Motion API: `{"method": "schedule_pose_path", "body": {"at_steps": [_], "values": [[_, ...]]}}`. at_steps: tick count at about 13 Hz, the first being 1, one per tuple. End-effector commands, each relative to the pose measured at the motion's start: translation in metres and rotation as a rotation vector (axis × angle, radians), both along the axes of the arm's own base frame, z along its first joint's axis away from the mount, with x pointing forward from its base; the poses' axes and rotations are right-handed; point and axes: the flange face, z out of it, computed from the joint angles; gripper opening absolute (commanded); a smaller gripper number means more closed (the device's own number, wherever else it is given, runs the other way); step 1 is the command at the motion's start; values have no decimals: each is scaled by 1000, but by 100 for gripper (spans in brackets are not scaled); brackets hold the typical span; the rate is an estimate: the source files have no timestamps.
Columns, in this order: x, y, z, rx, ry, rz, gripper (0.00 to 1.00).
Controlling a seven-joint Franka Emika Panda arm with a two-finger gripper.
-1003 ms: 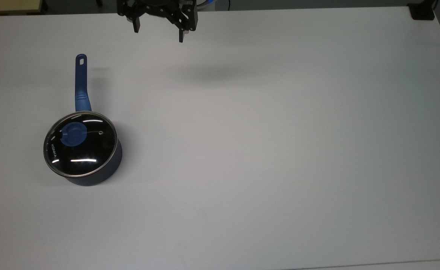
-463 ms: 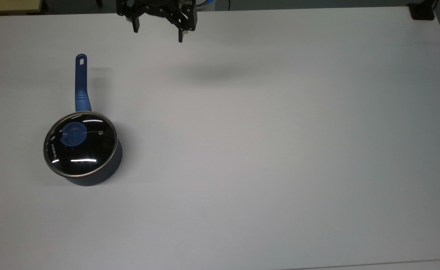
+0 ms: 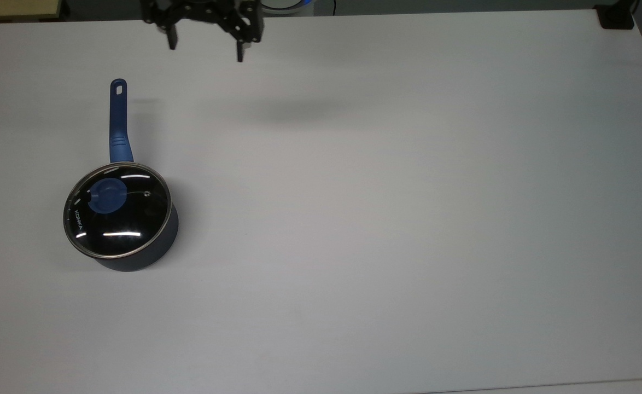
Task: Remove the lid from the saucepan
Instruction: 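Move the open gripper over the saucepan and lower onto the blue lid knob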
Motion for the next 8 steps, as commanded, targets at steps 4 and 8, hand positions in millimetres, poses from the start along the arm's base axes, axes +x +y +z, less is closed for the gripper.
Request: {"method": "schedule_pose_path", "body": {"at_steps": [4, 8], "values": [[36, -78, -10, -34, -118, 48, 100], [69, -113, -51, -54, -149, 51, 100]]}}
